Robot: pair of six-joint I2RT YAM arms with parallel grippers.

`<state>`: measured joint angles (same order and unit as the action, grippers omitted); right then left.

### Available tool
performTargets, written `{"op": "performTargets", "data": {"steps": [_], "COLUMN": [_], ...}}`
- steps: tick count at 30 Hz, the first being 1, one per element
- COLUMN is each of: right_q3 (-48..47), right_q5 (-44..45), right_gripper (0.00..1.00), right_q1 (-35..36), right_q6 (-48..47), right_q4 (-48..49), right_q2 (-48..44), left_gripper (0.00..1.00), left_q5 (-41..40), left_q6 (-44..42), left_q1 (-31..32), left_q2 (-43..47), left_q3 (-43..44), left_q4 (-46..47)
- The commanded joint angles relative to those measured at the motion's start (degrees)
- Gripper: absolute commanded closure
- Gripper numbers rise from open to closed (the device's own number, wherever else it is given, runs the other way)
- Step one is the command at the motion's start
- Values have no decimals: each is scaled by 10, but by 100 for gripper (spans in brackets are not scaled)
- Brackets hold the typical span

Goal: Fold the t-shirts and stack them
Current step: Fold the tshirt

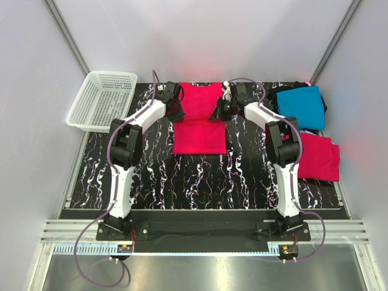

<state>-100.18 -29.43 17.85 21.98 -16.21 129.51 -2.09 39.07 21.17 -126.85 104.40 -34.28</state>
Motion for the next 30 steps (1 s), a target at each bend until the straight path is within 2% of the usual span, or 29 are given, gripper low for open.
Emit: {"op": "performTargets", "data": {"steps": [1,3,7,10,18,30], "right_q3": [-27,-29,-39,-46,-51,-64], "right_q5": [8,11,15,17,3,10], "right_gripper": [87,79,74,73,75,76], "right_q1": [4,4,4,4,4,4], "right_q6": [-4,-8,-11,-11,-10,-11], "right_q4": [5,0,-8,-9,-9,-9], "right_q2": [2,4,11,17,32,48], "left_gripper": [90,89,82,81,67,62], "left_q5": [4,3,6,-1,-11,-36], "left_q6": [-10,-10,-5,0,-15,-23], "left_q1": [3,3,3,3,2,1], "left_q2": [-31,-44,-63,-64,-85,-95], "left_q3": [56,78,99,93,121,153], "left_q4": [9,4,-5,-6,15,37]}}
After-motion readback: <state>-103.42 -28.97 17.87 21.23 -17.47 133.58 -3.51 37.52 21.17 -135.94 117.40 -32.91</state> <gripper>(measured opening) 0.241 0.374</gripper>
